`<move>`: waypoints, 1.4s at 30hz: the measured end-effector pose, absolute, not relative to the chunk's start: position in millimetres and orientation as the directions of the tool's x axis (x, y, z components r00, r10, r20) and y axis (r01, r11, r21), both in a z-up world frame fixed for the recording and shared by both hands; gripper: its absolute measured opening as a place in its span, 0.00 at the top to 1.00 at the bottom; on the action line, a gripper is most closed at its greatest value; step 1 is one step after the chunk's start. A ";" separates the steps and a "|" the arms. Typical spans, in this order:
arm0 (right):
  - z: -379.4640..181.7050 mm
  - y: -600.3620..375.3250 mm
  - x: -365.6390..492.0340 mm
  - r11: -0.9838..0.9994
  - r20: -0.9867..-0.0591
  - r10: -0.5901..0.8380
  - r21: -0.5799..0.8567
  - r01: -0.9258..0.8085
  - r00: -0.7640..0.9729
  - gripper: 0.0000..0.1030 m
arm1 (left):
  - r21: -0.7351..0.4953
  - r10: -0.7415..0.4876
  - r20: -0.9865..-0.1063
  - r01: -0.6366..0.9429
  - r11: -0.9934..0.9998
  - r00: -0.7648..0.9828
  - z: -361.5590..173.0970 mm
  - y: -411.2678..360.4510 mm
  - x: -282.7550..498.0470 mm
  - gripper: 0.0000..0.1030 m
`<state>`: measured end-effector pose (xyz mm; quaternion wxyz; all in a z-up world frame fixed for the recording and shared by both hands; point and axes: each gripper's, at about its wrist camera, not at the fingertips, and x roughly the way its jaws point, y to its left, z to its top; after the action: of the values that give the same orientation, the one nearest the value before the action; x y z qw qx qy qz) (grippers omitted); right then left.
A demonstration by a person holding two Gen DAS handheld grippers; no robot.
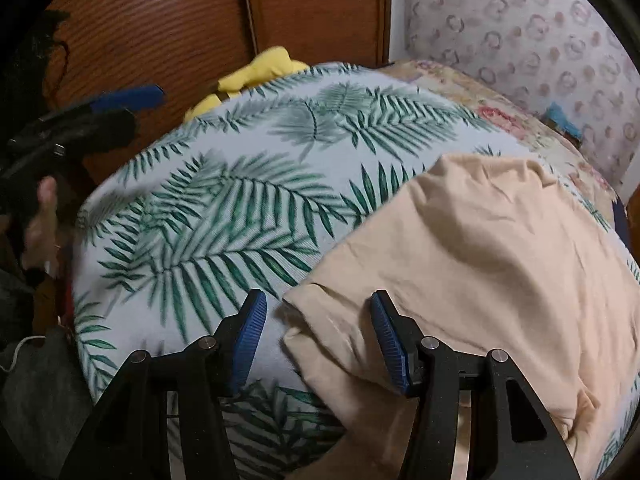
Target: Fold small clothes
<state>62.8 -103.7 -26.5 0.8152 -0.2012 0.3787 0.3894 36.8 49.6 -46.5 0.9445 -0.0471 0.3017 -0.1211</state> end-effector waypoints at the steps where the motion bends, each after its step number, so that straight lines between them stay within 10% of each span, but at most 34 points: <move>1: -25.6 -103.1 63.2 0.619 -0.767 0.480 -0.047 -0.784 0.426 0.62 | -0.162 -0.258 -0.560 0.202 0.966 0.788 -47.1 49.3 36.4 0.24; 3: -24.0 -103.4 65.5 0.626 -0.769 0.466 -0.064 -0.777 0.438 0.92 | -0.165 -0.263 -0.562 0.204 0.965 0.785 -48.6 48.3 36.8 0.24; 18: 91.2 -244.6 150.1 0.878 -0.555 0.199 -0.264 -0.398 0.808 0.95 | -0.168 -0.297 -0.577 0.246 0.955 0.761 -54.6 32.4 39.2 0.24; 31: 32.8 -280.1 245.5 0.942 -0.628 -0.111 -0.313 -0.120 0.770 0.93 | -0.162 -0.317 -0.602 0.277 0.947 0.733 -60.7 15.3 39.9 0.24; 36: 42.7 -283.7 227.0 0.960 -0.637 -0.047 -0.242 -0.142 0.769 0.63 | -0.160 -0.334 -0.604 0.300 0.940 0.724 -60.7 3.2 46.8 0.24; 42: 51.0 -291.0 141.4 0.952 -0.617 0.066 -0.196 -0.234 0.784 0.62 | -0.145 -0.370 -0.609 0.361 0.921 0.701 -60.0 -26.8 53.2 0.24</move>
<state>141.4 -291.0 51.0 0.9353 -0.1318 0.3184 0.0801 53.2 -26.8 -60.0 0.9222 -0.0073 0.3320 -0.1982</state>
